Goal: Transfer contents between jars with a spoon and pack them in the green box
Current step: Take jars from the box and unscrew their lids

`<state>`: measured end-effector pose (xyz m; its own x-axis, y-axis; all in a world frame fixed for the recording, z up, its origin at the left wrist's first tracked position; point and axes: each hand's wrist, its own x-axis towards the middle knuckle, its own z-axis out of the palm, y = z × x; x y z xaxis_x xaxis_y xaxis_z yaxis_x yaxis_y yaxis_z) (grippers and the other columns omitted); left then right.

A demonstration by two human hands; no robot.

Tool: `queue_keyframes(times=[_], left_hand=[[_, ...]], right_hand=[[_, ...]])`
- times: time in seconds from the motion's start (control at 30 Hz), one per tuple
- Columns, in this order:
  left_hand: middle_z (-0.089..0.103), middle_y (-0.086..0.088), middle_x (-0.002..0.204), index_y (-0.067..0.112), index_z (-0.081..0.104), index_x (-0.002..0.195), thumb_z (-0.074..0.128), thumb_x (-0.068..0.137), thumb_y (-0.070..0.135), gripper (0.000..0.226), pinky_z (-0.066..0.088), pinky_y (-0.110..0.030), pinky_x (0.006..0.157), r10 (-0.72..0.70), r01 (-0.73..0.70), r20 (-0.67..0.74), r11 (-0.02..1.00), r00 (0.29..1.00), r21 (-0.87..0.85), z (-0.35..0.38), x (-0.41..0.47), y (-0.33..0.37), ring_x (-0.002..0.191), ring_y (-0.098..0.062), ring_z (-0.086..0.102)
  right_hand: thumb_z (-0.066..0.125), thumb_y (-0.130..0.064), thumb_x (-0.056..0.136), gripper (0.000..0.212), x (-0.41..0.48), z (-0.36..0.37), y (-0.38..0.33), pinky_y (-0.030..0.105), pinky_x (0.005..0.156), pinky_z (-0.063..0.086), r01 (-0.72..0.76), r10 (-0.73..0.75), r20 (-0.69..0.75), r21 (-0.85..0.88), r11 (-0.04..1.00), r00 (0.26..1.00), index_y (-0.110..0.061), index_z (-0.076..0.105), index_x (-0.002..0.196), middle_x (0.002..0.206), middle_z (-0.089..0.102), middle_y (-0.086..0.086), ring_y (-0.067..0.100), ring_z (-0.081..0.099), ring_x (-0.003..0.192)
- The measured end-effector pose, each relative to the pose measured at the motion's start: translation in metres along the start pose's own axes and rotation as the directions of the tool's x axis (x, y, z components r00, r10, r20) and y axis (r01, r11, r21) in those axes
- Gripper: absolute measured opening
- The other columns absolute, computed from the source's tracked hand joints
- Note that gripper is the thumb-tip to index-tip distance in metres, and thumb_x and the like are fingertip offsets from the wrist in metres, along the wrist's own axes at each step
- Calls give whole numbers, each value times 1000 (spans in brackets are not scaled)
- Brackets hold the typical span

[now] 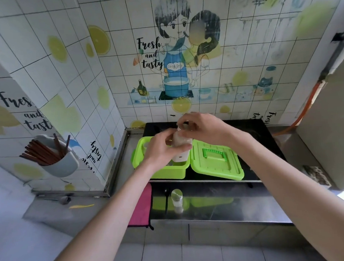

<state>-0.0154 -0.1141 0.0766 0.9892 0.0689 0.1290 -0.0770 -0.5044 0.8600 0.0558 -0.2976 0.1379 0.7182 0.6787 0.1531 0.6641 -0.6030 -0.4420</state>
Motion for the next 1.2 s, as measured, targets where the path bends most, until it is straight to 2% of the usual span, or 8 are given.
queue_keyframes(times=[0.13, 0.3, 0.43, 0.57, 0.67, 0.9, 1.1, 1.2], left_hand=[[76, 19, 106, 37, 71, 114, 86, 62, 69, 63, 58, -47, 92, -14, 14, 3, 1000, 1000, 14, -2, 1, -9, 102, -9, 70], [76, 20, 104, 38, 71, 114, 87, 64, 65, 59, 57, -46, 92, -18, 18, -6, 999, 1000, 27, -4, 3, -12, 100, -5, 70], [76, 21, 103, 39, 71, 113, 86, 63, 64, 57, 58, -44, 91, -14, 14, -4, 999, 1000, 30, -2, 5, -13, 100, -4, 71], [76, 20, 105, 39, 71, 116, 85, 62, 64, 61, 58, -46, 91, -37, 37, -6, 999, 999, 28, 1, 3, -20, 99, -4, 71], [76, 18, 107, 37, 71, 120, 84, 62, 64, 66, 57, -43, 93, -47, 47, -1, 999, 999, 1, 4, 0, -23, 100, -4, 70], [76, 18, 100, 39, 72, 113, 83, 63, 62, 56, 59, -46, 88, -35, 35, 1, 999, 999, 33, 7, -5, -28, 95, -7, 71], [77, 15, 100, 33, 73, 115, 91, 73, 44, 47, 59, -41, 88, -44, 43, 10, 998, 999, 34, 7, -10, -38, 93, -6, 71], [76, 17, 100, 32, 73, 116, 92, 75, 41, 46, 58, -31, 86, -53, 53, -6, 997, 999, 55, 6, -14, -42, 92, -1, 69]], right_hand=[[60, -69, 87, 76, 3, -9, 0, 43, 89, 55, -86, 93, 123, -64, 994, 988, -41, 34, 153, 113, 64, -17, 13, 64, 97], [37, -92, 77, 77, 10, -3, -11, 35, 70, 52, -199, 198, -32, -269, 942, 980, -30, 66, 113, 93, 72, -9, 20, 66, 87], [46, -71, 92, 53, 8, 4, -16, 32, 61, 46, -193, 177, -80, -283, 939, 981, -23, 68, 92, 79, 69, -4, 24, 65, 77], [56, -43, 97, 26, 8, 2, -13, 39, 76, 56, -107, 126, 98, -177, 978, 987, -34, 66, 119, 104, 69, -7, 22, 66, 98], [59, -18, 91, 57, 4, 3, -11, 45, 87, 57, -83, 102, 193, -101, 991, 976, -34, 51, 145, 125, 63, -3, 21, 64, 113], [48, -78, 87, 62, 2, 17, -19, 32, 62, 47, -208, 207, -38, -311, 927, 978, -24, 62, 114, 94, 68, -7, 20, 65, 87], [57, -40, 96, 28, 3, 22, -19, 33, 63, 49, -150, 179, 111, -228, 962, 978, -37, 59, 124, 96, 68, -8, 19, 65, 86], [62, -13, 87, 82, 3, 26, -14, 46, 82, 59, -111, 143, 234, -145, 983, 962, -42, 28, 156, 133, 59, -2, 23, 65, 110]])
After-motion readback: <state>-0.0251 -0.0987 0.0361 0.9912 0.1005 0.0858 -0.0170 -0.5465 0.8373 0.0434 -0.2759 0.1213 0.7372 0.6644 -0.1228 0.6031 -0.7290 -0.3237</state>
